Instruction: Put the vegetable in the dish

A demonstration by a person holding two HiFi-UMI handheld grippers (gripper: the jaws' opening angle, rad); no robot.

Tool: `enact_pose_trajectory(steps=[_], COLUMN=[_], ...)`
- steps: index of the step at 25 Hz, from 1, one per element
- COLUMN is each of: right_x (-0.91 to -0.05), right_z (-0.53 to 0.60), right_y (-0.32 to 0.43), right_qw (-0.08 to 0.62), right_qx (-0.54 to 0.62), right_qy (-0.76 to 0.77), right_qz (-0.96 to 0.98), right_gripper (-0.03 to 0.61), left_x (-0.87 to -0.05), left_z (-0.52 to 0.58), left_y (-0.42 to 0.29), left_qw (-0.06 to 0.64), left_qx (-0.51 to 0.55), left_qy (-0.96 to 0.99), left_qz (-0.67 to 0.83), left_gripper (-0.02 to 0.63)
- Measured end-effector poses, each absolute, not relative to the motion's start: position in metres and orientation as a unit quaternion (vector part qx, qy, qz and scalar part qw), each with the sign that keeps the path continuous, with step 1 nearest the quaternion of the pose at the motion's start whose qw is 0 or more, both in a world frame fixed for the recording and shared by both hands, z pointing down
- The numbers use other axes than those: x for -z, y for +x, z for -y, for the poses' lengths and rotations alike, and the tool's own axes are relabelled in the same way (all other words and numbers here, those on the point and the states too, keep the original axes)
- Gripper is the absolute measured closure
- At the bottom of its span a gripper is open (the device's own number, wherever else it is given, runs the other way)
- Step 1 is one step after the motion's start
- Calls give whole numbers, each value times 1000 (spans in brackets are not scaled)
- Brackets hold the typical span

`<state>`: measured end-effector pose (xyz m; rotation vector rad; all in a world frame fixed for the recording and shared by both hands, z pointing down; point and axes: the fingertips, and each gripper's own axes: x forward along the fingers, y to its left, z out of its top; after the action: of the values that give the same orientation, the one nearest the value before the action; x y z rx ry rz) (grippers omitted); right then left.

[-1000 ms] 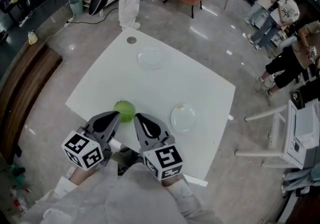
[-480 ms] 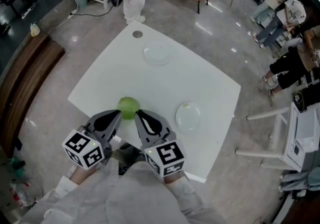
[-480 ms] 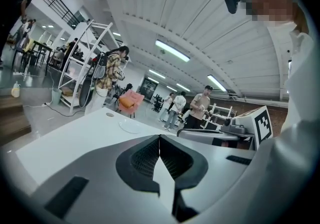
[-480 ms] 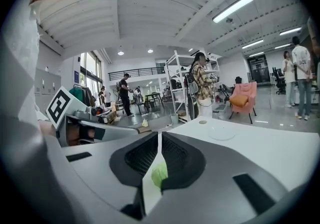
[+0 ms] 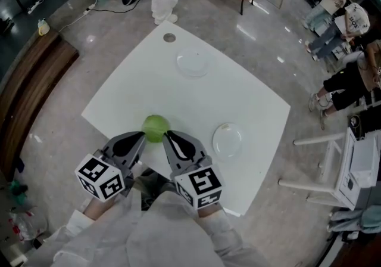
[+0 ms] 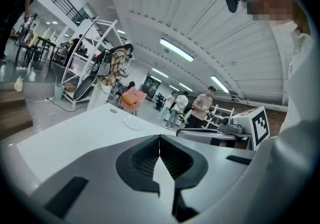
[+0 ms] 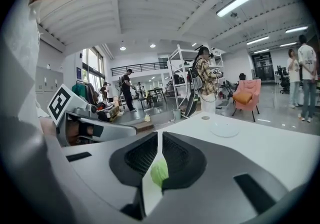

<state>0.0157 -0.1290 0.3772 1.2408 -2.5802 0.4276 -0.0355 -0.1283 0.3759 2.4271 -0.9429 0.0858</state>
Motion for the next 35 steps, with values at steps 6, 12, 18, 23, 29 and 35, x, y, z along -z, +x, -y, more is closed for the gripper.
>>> enact_pose_trajectory(steps=[6, 12, 18, 23, 29, 35], right_x=[-385, -397, -419, -437, -456, -473], right_z=[136, 143, 140, 146, 153, 153], right_y=[6, -3, -17, -12, -15, -24], right_qw=[135, 176, 229, 261, 307, 341], right_qx=[-154, -147, -127, -125, -103, -80], right_qy=[411, 390, 336, 330, 315, 286], right_qz=[888, 892, 905, 899, 892, 892], right_gripper=[492, 374, 247, 212, 208, 202], left_x=[-383, -392, -406, -414, -425, -434], left_z=[133, 138, 140, 140, 148, 157], left_y=[-41, -45, -48, -48, -56, -63], left_qw=[272, 280, 296, 303, 315, 321], left_qx=[-37, -38, -40, -39, -38, -39], left_qy=[895, 891, 884, 879, 873, 868], left_qz=[351, 354, 360, 366, 371, 376], left_gripper=[606, 606, 606, 606, 606, 606])
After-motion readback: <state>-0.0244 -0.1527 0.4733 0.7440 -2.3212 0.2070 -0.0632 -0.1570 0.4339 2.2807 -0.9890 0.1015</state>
